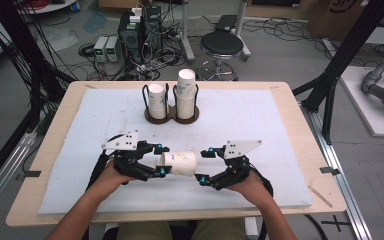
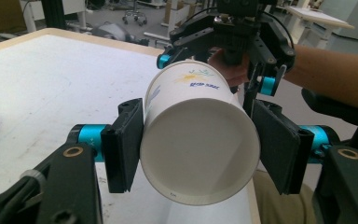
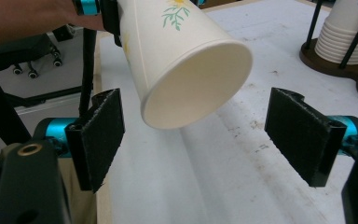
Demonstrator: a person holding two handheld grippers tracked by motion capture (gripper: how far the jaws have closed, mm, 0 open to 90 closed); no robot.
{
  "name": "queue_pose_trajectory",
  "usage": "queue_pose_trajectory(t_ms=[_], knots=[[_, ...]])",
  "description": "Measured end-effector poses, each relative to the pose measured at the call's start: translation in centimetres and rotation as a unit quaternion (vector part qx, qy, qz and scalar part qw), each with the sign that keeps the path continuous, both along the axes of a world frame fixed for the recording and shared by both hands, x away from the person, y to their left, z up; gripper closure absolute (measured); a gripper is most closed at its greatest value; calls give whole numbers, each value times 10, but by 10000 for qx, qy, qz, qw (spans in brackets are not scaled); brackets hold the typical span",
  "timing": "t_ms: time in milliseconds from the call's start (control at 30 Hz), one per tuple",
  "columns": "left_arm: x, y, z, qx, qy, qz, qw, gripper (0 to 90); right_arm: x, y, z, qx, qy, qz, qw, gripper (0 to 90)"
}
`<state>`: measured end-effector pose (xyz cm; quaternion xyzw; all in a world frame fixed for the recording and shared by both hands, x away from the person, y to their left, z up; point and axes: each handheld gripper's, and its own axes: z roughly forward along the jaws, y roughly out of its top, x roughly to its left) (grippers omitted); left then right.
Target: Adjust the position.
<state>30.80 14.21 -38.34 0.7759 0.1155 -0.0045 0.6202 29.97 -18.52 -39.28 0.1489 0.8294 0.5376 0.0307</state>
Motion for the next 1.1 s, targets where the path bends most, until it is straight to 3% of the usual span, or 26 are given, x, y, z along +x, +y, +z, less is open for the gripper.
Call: queue_pose_trajectory(t_ms=[200, 367, 1100], knots=[[-1, 1, 1, -69, -43, -162, 9998, 364, 0, 6, -1, -18, 24, 143, 9999, 205], [-4, 0, 2, -127, -82, -338, 9993, 364, -1, 12, -3, -38, 172, 440, 9989, 205], [-5, 0, 2, -257, -38, -624, 9977, 368, 2, 19, -1, 106, 78, 874, 9961, 222]])
